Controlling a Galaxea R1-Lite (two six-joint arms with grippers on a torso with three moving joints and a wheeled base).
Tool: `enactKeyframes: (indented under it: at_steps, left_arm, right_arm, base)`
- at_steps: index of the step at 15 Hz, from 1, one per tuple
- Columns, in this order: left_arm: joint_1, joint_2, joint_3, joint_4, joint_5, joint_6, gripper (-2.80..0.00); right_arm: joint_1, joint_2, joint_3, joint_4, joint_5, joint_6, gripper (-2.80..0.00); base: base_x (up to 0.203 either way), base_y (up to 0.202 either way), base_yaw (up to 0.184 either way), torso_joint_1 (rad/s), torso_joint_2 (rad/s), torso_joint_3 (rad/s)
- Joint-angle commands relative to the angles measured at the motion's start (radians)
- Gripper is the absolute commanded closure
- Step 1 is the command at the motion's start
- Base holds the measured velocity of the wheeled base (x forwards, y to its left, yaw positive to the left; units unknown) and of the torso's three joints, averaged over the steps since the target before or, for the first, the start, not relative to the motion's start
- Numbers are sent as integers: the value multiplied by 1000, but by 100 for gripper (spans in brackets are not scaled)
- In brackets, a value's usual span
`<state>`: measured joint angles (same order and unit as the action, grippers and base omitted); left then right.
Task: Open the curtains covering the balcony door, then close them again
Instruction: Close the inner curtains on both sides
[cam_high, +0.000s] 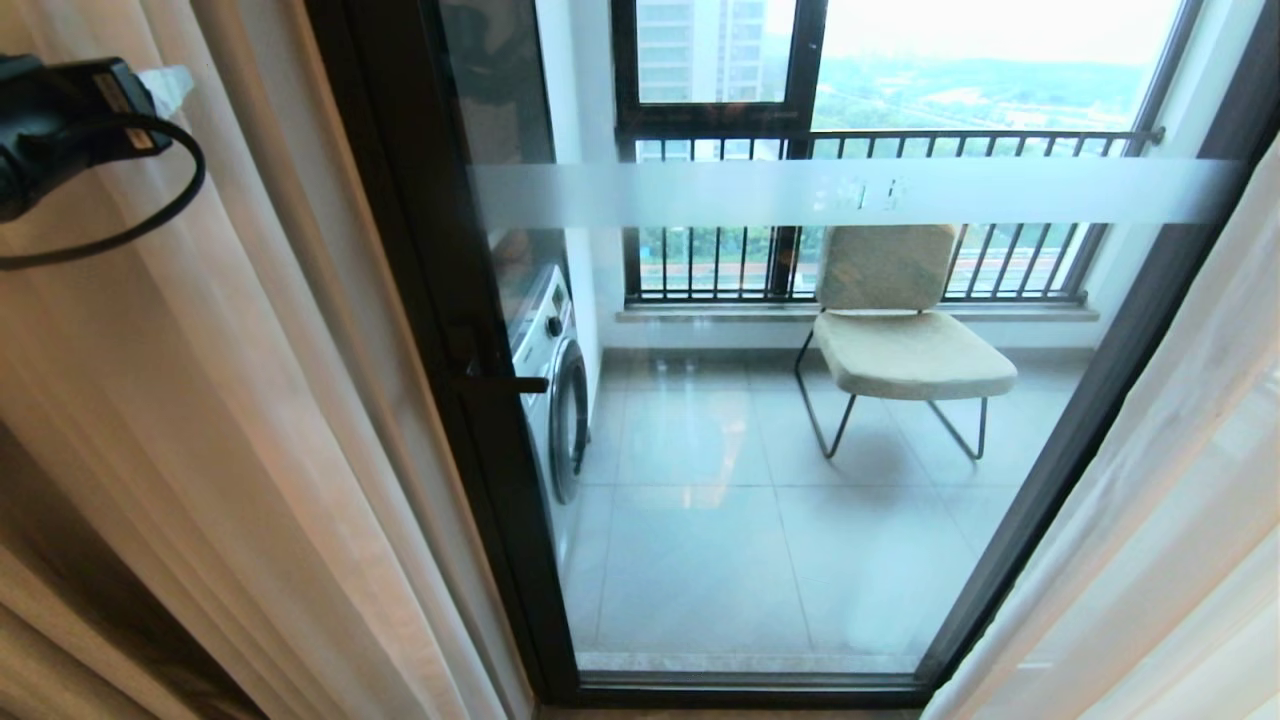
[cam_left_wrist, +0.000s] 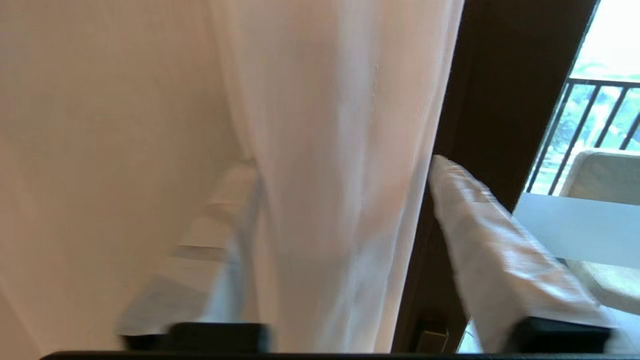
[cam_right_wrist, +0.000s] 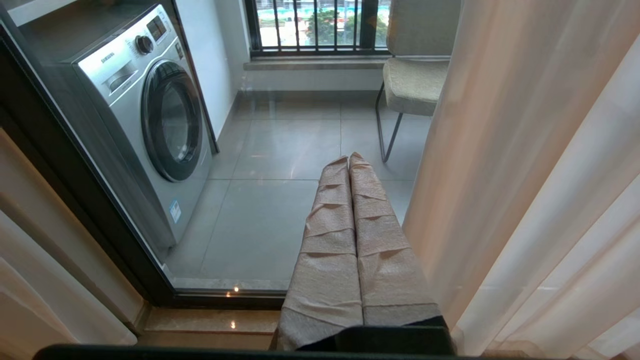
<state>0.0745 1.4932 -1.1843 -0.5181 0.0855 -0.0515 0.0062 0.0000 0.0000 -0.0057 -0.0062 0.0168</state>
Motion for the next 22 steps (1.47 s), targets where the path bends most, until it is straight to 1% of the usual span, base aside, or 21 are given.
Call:
enactKeyframes:
  at_steps: [1, 8, 12, 15, 22]
  left_arm:
    - [-4, -2, -2, -3, -1, -1, 0]
    - [-6, -21, -1, -2, -2, -4, 0]
    - [-29, -33, 0, -2, -1, -5, 0]
    - [-73, -39, 0, -2, 0, -5, 0]
    - [-238, -30, 0, -1, -1, -4, 0]
  right_arm:
    - [0, 0, 0, 0, 0, 2, 0]
    - [0, 1, 0, 0, 0, 0, 0]
    - [0, 0, 0, 0, 0, 0, 0]
    - [0, 1, 0, 0, 0, 1, 0]
    - [0, 0, 0, 0, 0, 2, 0]
  base:
    - [0, 0, 0, 0, 0, 0]
    - [0, 0, 0, 0, 0, 0]
    - [0, 0, 0, 0, 0, 0]
    - [0, 0, 0, 0, 0, 0]
    - [0, 0, 0, 0, 0, 0]
